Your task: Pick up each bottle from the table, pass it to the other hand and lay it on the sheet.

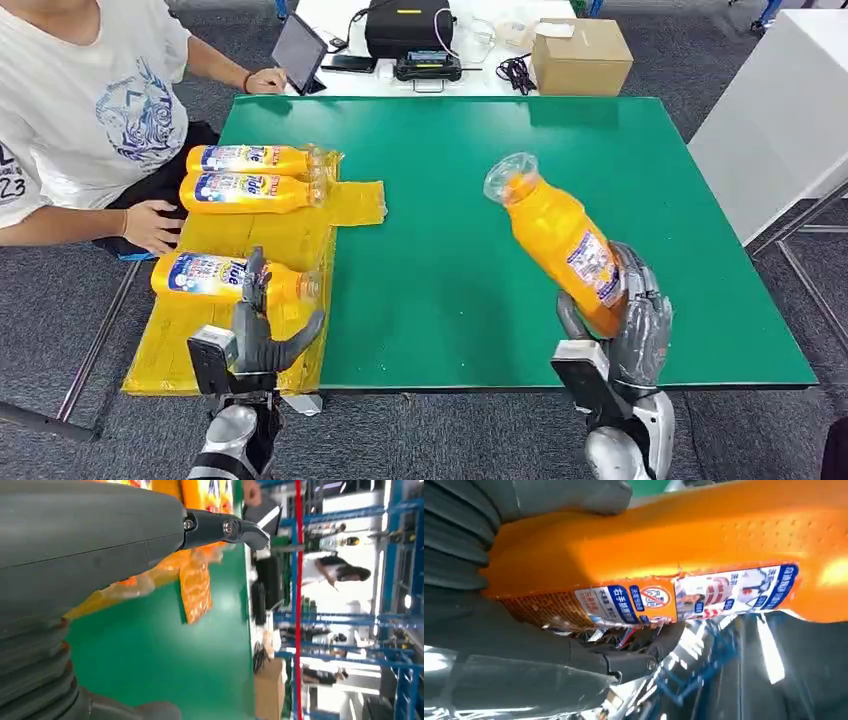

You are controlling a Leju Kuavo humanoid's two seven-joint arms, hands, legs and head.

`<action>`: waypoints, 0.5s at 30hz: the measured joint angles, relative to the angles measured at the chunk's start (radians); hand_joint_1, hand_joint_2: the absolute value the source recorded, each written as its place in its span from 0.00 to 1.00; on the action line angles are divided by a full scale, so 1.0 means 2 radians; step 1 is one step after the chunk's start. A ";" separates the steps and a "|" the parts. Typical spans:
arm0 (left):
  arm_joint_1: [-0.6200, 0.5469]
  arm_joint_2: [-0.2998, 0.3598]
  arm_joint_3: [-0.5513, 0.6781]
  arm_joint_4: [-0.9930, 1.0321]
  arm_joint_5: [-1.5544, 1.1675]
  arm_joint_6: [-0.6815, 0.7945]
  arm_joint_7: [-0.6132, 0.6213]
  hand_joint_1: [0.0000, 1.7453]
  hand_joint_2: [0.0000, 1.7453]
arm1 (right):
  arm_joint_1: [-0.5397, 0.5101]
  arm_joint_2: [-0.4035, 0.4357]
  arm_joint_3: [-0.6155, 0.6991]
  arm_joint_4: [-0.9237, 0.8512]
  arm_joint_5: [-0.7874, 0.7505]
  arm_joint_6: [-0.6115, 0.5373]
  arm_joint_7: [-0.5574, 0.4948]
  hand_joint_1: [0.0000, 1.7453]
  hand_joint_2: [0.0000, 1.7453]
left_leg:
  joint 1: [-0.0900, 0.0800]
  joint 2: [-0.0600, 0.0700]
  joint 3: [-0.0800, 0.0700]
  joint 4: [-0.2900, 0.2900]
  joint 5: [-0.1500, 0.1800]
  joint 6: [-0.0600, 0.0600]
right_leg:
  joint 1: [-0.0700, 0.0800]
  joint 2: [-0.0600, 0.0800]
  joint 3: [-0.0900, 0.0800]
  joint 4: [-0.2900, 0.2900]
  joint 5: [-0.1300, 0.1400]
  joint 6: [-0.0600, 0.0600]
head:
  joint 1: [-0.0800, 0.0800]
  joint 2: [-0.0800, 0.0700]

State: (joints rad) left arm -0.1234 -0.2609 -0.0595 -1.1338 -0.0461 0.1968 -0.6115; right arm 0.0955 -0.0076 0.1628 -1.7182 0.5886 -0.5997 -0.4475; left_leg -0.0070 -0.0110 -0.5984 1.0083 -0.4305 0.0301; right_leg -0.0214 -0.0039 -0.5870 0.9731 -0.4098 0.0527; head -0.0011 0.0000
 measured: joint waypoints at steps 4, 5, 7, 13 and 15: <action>0.000 -0.001 -0.009 -0.005 0.015 -0.014 0.009 0.00 1.00 | 0.002 0.022 -0.014 -0.012 -0.011 -0.005 -0.014 1.00 1.00 | 0.000 0.000 0.000 0.000 0.000 0.000 | 0.000 0.000 0.000 0.000 0.000 0.000 | 0.000 0.000; 0.001 -0.001 -0.012 -0.008 0.023 -0.021 0.013 0.00 1.00 | 0.002 0.026 -0.016 -0.012 -0.014 -0.005 -0.017 1.00 1.00 | 0.000 0.000 0.000 0.000 0.000 0.000 | 0.000 0.000 0.000 0.000 0.000 0.000 | 0.000 0.000; 0.002 -0.001 -0.016 -0.014 0.043 -0.042 0.025 0.00 1.00 | 0.002 0.031 -0.020 -0.012 -0.021 0.001 -0.024 1.00 1.00 | 0.000 0.000 0.000 0.000 0.000 0.000 | 0.000 0.000 0.000 0.000 0.000 0.000 | 0.000 0.000; 0.011 -0.001 -0.046 -0.033 0.105 -0.121 0.056 0.00 1.00 | 0.002 0.046 -0.023 0.010 -0.017 0.025 -0.045 1.00 1.00 | 0.000 0.000 0.000 0.000 0.000 0.000 | 0.000 0.000 0.000 0.000 0.000 0.000 | 0.000 0.000; 0.014 -0.001 -0.050 -0.037 0.108 -0.124 0.057 0.00 1.00 | 0.002 0.049 -0.023 0.017 -0.016 0.026 -0.047 1.00 1.00 | 0.000 0.000 0.000 0.000 0.000 0.000 | 0.000 0.000 0.000 0.000 0.000 0.000 | 0.000 0.000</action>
State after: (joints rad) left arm -0.0953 -0.2621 -0.1599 -1.2085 0.1690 -0.0515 -0.4974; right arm 0.0996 0.0904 0.1167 -1.6850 0.5558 -0.5474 -0.5413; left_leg -0.0071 -0.0110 -0.5989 1.0082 -0.4306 0.0302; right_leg -0.0215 -0.0039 -0.5873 0.9732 -0.4098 0.0527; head -0.0011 0.0000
